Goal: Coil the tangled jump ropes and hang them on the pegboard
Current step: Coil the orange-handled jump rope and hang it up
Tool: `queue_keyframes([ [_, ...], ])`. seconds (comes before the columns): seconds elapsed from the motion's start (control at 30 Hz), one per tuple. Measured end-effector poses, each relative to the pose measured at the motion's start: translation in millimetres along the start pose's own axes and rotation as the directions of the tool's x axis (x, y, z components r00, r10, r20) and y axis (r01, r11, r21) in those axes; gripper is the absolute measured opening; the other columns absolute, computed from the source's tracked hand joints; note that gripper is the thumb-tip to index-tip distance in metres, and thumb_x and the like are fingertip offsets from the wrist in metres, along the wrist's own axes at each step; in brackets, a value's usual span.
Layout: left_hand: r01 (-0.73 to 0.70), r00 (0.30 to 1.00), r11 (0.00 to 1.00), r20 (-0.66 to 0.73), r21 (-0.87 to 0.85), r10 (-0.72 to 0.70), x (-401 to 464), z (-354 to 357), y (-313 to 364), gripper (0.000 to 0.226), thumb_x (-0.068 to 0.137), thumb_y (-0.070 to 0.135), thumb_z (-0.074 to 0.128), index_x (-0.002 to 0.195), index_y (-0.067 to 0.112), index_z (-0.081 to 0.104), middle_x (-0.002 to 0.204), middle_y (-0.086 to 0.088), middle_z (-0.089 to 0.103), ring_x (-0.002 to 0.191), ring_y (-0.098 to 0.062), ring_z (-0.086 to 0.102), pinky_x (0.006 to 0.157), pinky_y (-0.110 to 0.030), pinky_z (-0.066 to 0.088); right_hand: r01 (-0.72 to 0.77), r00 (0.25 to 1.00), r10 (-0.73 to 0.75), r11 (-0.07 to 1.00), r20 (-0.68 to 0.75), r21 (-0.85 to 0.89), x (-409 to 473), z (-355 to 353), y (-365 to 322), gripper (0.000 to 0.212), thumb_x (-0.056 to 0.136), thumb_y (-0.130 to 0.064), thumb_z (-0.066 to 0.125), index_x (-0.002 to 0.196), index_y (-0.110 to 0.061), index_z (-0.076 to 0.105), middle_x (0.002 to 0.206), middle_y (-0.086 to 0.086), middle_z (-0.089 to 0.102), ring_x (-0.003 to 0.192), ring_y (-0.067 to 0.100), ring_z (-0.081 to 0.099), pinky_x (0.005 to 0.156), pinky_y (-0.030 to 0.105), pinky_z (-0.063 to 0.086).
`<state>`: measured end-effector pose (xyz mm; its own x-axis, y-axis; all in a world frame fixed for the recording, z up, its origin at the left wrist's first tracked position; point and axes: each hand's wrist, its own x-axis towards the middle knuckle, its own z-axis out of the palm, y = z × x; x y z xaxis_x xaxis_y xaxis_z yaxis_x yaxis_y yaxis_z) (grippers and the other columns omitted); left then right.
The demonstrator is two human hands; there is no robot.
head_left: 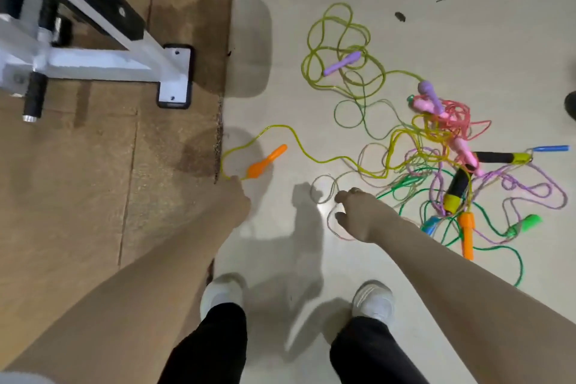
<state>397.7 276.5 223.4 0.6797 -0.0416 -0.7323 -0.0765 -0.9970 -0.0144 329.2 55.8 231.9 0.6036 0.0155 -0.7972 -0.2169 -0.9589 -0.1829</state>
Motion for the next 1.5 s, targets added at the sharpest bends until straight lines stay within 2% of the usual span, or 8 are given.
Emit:
queue_keyframes([
  [0.43,0.024,0.980,1.000,-0.197,0.015,-0.020,243.1,164.6,21.1,0.047,0.086,0.019,0.056,0.130,0.014,0.041,0.125,-0.012,0.044,0.117,-0.034,0.047,0.084,-0.041,0.042,0.130,0.980,-0.130,0.991,-0.153,-0.011,251.6,118.7,68.4,0.035,0.092,-0.018,0.043,0.124,-0.007,0.046,0.121,0.013,0.046,0.116,0.031,0.049,0.093,0.041,0.044],
  [0.6,-0.180,0.981,0.929,-0.129,-0.325,0.145,228.5,173.7,30.8,0.005,0.080,0.016,0.059,0.083,0.020,0.059,0.083,-0.004,0.062,0.082,-0.024,0.060,0.060,-0.027,0.043,0.093,0.978,-0.052,0.976,-0.201,0.199,229.4,143.7,73.7,0.027,0.090,-0.014,0.045,0.114,-0.006,0.053,0.112,0.012,0.056,0.105,0.029,0.054,0.084,0.031,0.042],
  [0.73,-0.091,0.968,0.277,-0.019,-0.956,0.250,175.1,135.6,72.2,0.007,0.090,0.013,0.056,0.087,0.017,0.051,0.082,-0.006,0.057,0.072,-0.018,0.059,0.060,-0.027,0.053,0.176,0.967,-0.047,0.836,-0.252,0.520,198.1,137.9,52.0,0.027,0.090,-0.014,0.050,0.117,-0.009,0.053,0.114,0.002,0.057,0.095,0.016,0.051,0.075,0.016,0.033],
  [0.83,-0.001,0.927,-0.223,-0.084,-0.975,0.364,153.7,111.7,96.2,0.007,0.091,0.008,0.055,0.092,0.014,0.051,0.082,-0.007,0.060,0.066,-0.018,0.064,0.060,-0.026,0.057,0.256,0.964,-0.078,0.517,-0.253,0.817,198.1,127.5,30.1,0.044,0.077,-0.018,0.057,0.120,-0.013,0.053,0.108,-0.001,0.060,0.097,0.013,0.058,0.089,0.021,0.046],
  [1.03,-0.104,0.974,-0.628,-0.205,-0.771,0.090,144.3,80.2,78.1,0.013,0.096,0.007,0.047,0.083,0.009,0.045,0.085,-0.013,0.053,0.080,-0.019,0.062,0.067,-0.029,0.057,0.180,0.939,-0.294,-0.014,-0.176,0.984,164.5,105.7,28.2,0.022,0.085,-0.017,0.045,0.070,-0.007,0.058,0.066,0.007,0.059,0.061,0.016,0.062,0.069,0.022,0.045],
  [1.1,-0.091,0.987,-0.534,-0.146,-0.841,0.060,144.3,79.4,60.6,0.017,0.097,0.016,0.047,0.082,0.008,0.047,0.083,-0.012,0.055,0.078,-0.019,0.063,0.061,-0.024,0.058,0.212,0.923,-0.320,-0.043,-0.214,0.976,153.9,95.2,32.2,0.020,0.083,-0.020,0.052,0.066,-0.010,0.055,0.056,0.003,0.044,0.050,0.016,0.049,0.065,0.026,0.043],
  [1.3,-0.023,1.000,0.496,-0.014,-0.868,0.022,150.8,115.1,18.2,0.020,0.092,0.017,0.048,0.076,0.011,0.057,0.063,-0.006,0.056,0.049,-0.017,0.048,0.046,-0.020,0.035,0.413,0.903,-0.265,0.317,-0.338,0.854,150.4,79.0,28.3,0.020,0.095,-0.005,0.047,0.092,-0.014,0.065,0.057,-0.004,0.036,0.045,0.007,0.033,0.048,0.018,0.034],
  [1.5,-0.487,0.805,0.300,-0.289,-0.820,0.518,119.8,92.4,50.2,0.040,0.068,0.000,0.048,0.103,0.017,0.058,0.106,-0.005,0.060,0.102,-0.014,0.055,0.083,-0.022,0.041,0.449,0.893,-0.278,0.515,-0.353,0.730,140.7,75.4,-1.6,0.015,0.094,-0.010,0.050,0.082,-0.007,0.059,0.057,-0.001,0.040,0.044,0.009,0.036,0.048,0.023,0.034],
])
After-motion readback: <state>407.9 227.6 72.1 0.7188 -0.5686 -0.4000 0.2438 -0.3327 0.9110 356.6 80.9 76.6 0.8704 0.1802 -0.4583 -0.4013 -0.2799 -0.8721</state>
